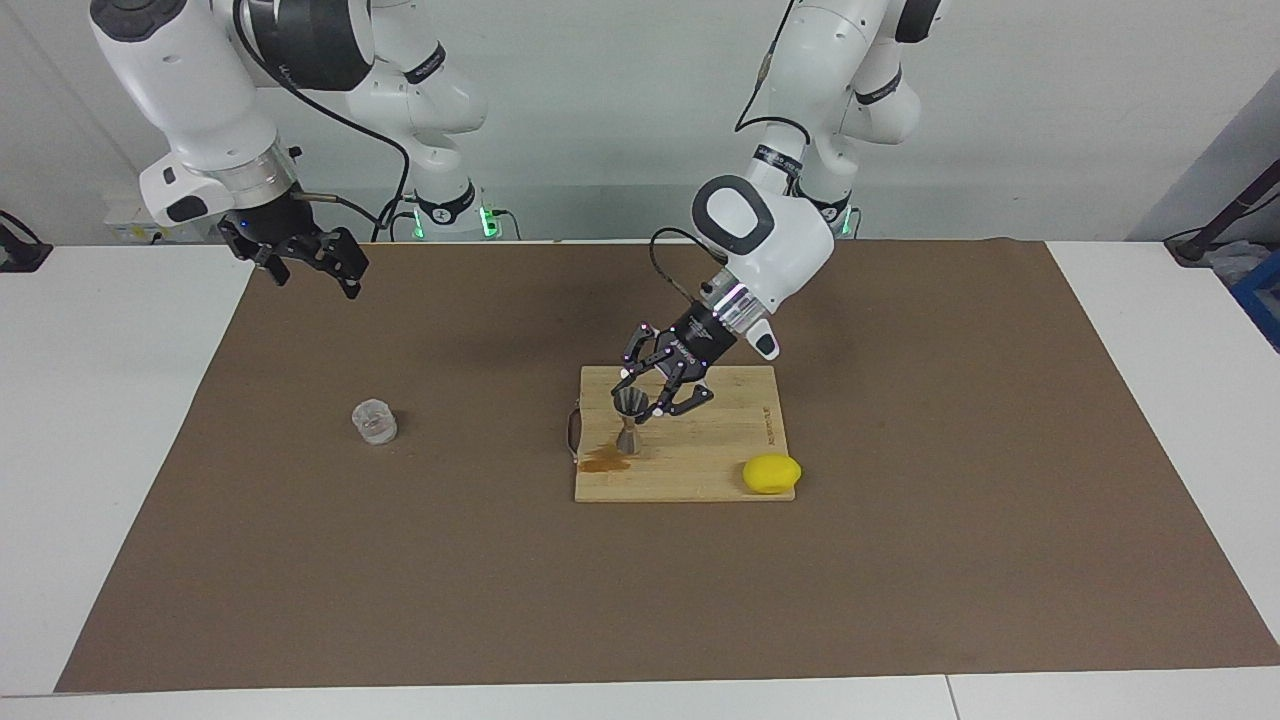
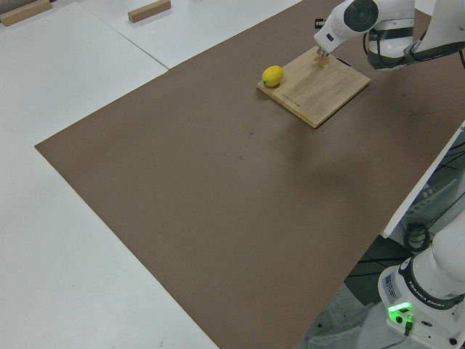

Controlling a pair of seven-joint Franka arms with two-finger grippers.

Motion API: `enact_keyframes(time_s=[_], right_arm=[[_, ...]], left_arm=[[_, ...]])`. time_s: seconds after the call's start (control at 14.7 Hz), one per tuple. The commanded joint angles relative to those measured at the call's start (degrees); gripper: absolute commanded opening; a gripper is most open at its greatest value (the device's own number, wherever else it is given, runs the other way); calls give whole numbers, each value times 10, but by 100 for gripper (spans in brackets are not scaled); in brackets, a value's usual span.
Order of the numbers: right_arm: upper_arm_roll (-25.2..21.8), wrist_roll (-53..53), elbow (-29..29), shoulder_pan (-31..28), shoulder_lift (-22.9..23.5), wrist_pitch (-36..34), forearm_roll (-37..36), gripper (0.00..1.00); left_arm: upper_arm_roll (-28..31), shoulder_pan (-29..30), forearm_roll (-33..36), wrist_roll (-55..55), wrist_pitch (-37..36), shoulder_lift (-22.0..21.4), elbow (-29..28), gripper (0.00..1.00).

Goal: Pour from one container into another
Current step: 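Lift the metal cup with the left gripper and carry it over the board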

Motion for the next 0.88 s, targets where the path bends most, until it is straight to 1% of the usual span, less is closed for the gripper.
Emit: enact_keyframes(time_s=[0.0, 0.27, 0.41, 0.68, 0.82], right_arm=[[3, 77, -15, -6, -9, 12, 12, 100], [3, 217, -20, -7, 3, 27, 13, 100], [3, 277, -20, -11, 17, 38, 25, 100], [3, 412, -34, -49, 33, 98, 67, 100], [3, 417, -41, -71, 45, 101, 89, 100]], left_arm=[[10, -10, -12, 1, 14, 17, 19, 0], [10, -7, -11, 36, 14, 19, 29, 0], [9, -10, -13, 63, 14, 29, 32, 0], [10, -27, -27, 65, 22, 29, 29, 0], [10, -28, -32, 65, 23, 29, 28, 0]])
